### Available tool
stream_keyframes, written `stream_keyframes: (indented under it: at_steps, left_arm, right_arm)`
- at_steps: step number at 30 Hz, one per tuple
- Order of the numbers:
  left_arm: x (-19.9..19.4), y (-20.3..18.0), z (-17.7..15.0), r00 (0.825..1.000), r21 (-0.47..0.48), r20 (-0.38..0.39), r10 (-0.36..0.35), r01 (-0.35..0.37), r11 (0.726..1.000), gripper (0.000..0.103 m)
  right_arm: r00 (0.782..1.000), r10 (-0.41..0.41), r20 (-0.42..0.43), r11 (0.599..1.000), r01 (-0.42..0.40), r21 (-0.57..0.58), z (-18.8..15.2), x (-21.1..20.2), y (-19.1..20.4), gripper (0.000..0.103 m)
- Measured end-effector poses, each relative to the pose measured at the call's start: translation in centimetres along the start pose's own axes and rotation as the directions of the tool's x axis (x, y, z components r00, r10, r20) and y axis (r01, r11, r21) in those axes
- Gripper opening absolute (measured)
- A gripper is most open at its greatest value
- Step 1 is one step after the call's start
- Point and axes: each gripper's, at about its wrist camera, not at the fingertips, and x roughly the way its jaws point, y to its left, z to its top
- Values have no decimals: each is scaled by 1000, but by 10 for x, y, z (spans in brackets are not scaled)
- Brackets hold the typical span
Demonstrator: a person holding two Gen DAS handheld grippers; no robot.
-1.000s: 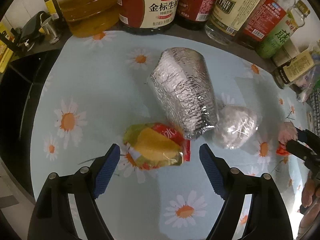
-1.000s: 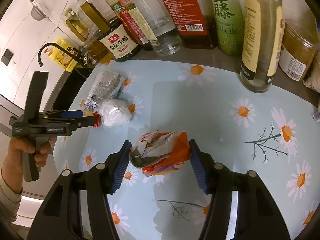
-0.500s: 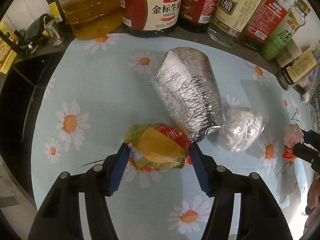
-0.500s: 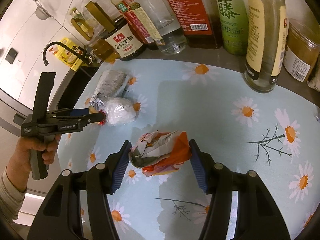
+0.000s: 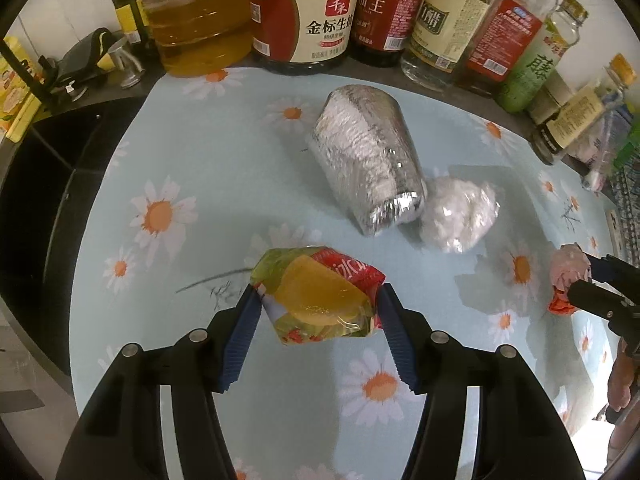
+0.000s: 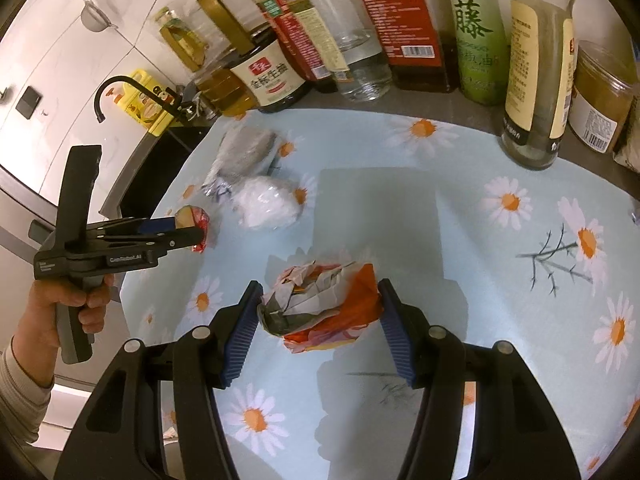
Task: Collect trash
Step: 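Grasp the orange-red wrapper with the right tool while the left tool grasps the yellow snack bag, then carry the wrapper and snack bag down to the black bin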
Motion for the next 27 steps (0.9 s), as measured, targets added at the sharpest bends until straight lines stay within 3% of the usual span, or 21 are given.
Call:
stream_keyframes:
  at_steps: [12, 27]
  left_arm:
    - [-40, 13, -48, 995, 95, 45, -88, 83, 992, 58]
    - [-80, 61, -125, 977, 184, 59, -207, 193, 964, 58]
  right_arm:
    - [998, -60, 16, 998, 59, 19, -41, -1, 69, 59]
    - [994, -106, 31, 992, 104, 66, -111, 14, 173, 59]
